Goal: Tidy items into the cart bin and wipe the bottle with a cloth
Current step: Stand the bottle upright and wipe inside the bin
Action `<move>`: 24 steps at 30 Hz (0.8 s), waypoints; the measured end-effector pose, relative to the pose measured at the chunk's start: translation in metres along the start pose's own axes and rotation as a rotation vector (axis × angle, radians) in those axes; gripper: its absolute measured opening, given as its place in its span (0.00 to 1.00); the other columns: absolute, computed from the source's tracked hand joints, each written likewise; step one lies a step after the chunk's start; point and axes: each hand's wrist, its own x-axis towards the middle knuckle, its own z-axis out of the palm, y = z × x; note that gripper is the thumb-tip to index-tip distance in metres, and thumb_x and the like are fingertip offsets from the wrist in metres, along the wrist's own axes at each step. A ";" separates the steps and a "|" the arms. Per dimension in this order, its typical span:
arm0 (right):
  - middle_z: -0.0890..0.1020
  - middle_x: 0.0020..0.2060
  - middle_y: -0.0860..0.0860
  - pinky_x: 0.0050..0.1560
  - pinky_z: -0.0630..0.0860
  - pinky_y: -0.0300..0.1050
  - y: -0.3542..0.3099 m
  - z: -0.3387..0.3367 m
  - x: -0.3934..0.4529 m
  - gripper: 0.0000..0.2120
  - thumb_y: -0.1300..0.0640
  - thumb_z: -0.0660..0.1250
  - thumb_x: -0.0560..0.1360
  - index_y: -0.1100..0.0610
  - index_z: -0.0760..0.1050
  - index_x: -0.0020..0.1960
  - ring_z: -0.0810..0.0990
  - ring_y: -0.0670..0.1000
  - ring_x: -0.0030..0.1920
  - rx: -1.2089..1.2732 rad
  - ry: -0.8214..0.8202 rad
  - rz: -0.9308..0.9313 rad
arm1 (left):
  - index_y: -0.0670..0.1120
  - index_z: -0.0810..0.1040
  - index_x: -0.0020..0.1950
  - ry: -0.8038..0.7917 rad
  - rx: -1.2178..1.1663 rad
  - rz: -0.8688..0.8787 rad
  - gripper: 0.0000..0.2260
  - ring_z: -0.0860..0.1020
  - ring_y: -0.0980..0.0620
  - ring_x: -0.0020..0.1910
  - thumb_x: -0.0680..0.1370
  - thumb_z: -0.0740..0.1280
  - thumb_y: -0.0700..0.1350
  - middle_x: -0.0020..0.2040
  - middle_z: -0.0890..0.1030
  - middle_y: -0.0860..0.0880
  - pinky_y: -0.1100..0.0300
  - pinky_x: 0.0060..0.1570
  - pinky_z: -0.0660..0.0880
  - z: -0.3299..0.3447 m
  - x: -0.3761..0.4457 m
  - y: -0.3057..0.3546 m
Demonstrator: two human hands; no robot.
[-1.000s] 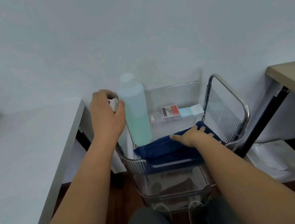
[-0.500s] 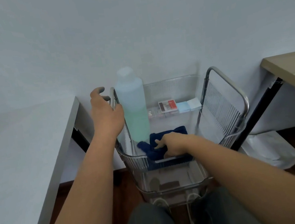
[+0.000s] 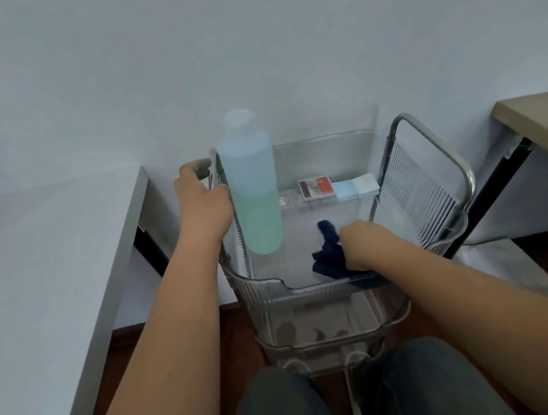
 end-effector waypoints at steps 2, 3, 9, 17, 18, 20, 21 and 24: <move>0.78 0.59 0.57 0.55 0.76 0.51 -0.019 -0.004 0.004 0.18 0.55 0.61 0.78 0.56 0.70 0.67 0.77 0.59 0.58 0.025 0.103 -0.004 | 0.53 0.68 0.62 0.002 -0.007 0.001 0.18 0.71 0.55 0.58 0.77 0.62 0.36 0.66 0.69 0.50 0.72 0.43 0.65 0.000 0.000 0.000; 0.78 0.58 0.57 0.56 0.76 0.53 -0.030 -0.005 0.004 0.20 0.55 0.61 0.78 0.55 0.69 0.70 0.78 0.59 0.57 -0.001 0.107 -0.048 | 0.53 0.68 0.62 0.003 -0.008 0.001 0.18 0.71 0.55 0.59 0.77 0.62 0.36 0.67 0.69 0.49 0.71 0.45 0.66 0.000 0.000 0.000; 0.77 0.59 0.59 0.54 0.75 0.53 -0.067 -0.016 0.007 0.21 0.52 0.57 0.80 0.60 0.66 0.70 0.77 0.61 0.56 -0.157 0.028 -0.246 | 0.51 0.69 0.62 0.005 0.054 0.025 0.17 0.71 0.54 0.59 0.77 0.62 0.34 0.66 0.68 0.49 0.64 0.54 0.66 -0.001 -0.001 0.000; 0.77 0.62 0.55 0.53 0.72 0.49 -0.078 -0.015 0.018 0.22 0.52 0.60 0.79 0.34 0.66 0.70 0.77 0.58 0.56 0.009 0.093 -0.494 | 0.53 0.69 0.59 0.008 0.042 0.032 0.16 0.71 0.56 0.56 0.76 0.62 0.35 0.65 0.68 0.50 0.74 0.43 0.65 0.001 0.001 -0.001; 0.77 0.62 0.55 0.54 0.72 0.49 -0.078 -0.014 0.020 0.22 0.50 0.60 0.79 0.33 0.66 0.70 0.77 0.58 0.57 0.017 0.107 -0.486 | 0.53 0.69 0.59 0.008 0.038 0.028 0.16 0.71 0.56 0.56 0.76 0.62 0.35 0.65 0.68 0.50 0.73 0.45 0.66 0.001 0.000 -0.001; 0.76 0.63 0.54 0.54 0.72 0.47 -0.072 -0.013 0.022 0.20 0.49 0.60 0.80 0.33 0.66 0.70 0.77 0.58 0.58 0.020 0.113 -0.464 | 0.53 0.69 0.59 0.005 0.031 0.026 0.16 0.71 0.56 0.56 0.76 0.62 0.35 0.65 0.68 0.50 0.71 0.46 0.66 0.001 0.000 0.000; 0.76 0.64 0.54 0.53 0.71 0.46 -0.065 -0.012 0.022 0.20 0.50 0.60 0.80 0.34 0.66 0.70 0.77 0.58 0.58 0.017 0.108 -0.448 | 0.53 0.69 0.59 0.004 0.031 0.026 0.16 0.70 0.56 0.56 0.76 0.62 0.36 0.65 0.68 0.50 0.72 0.45 0.66 0.001 -0.001 0.000; 0.77 0.60 0.54 0.48 0.70 0.45 -0.031 -0.013 0.015 0.22 0.54 0.62 0.79 0.35 0.68 0.69 0.77 0.58 0.55 -0.015 0.081 -0.375 | 0.53 0.70 0.59 0.003 0.026 0.016 0.16 0.70 0.57 0.56 0.76 0.62 0.35 0.65 0.68 0.50 0.74 0.43 0.65 0.000 0.000 -0.001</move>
